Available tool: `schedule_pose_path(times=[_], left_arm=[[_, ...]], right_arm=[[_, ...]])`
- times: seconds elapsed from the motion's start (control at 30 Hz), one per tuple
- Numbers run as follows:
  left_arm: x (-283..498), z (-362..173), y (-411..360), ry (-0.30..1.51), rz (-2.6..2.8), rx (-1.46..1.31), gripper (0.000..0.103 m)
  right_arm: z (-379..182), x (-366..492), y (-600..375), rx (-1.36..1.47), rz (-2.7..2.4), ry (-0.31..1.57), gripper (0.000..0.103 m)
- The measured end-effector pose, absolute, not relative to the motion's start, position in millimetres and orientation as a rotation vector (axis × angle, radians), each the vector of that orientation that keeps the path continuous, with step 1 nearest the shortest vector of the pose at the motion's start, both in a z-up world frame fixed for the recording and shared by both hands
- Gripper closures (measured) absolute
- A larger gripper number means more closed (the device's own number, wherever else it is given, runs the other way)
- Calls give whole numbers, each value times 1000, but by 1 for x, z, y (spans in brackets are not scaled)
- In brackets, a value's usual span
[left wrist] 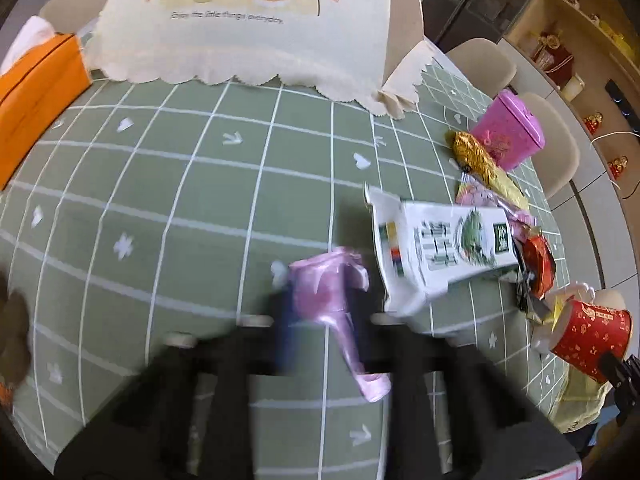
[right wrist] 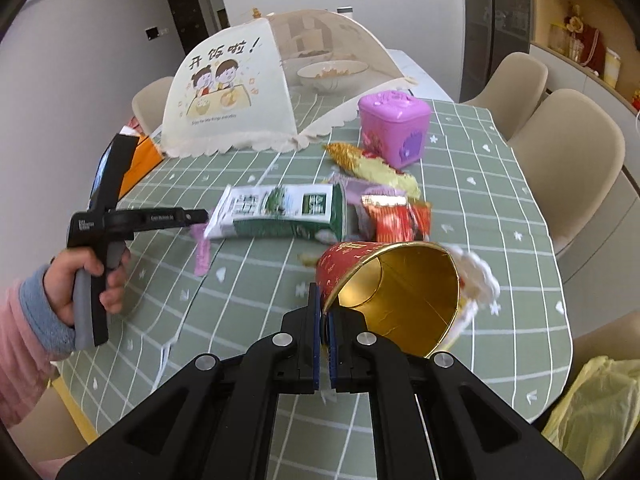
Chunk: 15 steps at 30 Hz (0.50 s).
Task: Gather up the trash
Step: 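Lift the pink wrapper with the left gripper while the right lifts the red-gold cup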
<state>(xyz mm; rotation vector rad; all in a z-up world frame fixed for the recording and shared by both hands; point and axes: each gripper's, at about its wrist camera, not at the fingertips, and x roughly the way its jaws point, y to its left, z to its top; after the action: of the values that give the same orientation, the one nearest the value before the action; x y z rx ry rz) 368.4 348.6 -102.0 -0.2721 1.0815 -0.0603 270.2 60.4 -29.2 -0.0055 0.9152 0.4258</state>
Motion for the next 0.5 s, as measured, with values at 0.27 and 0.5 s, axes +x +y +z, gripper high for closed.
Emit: schedule_pose_path(times=[0.27,0.5], left_arm=[[323,-67,331,979,-107,-268,97],[326,-87,323,942,-11,-190,61]], right_arm=[[-22,248,37,-10,464,889,98],[-34,244,31,-3,466,907,98]])
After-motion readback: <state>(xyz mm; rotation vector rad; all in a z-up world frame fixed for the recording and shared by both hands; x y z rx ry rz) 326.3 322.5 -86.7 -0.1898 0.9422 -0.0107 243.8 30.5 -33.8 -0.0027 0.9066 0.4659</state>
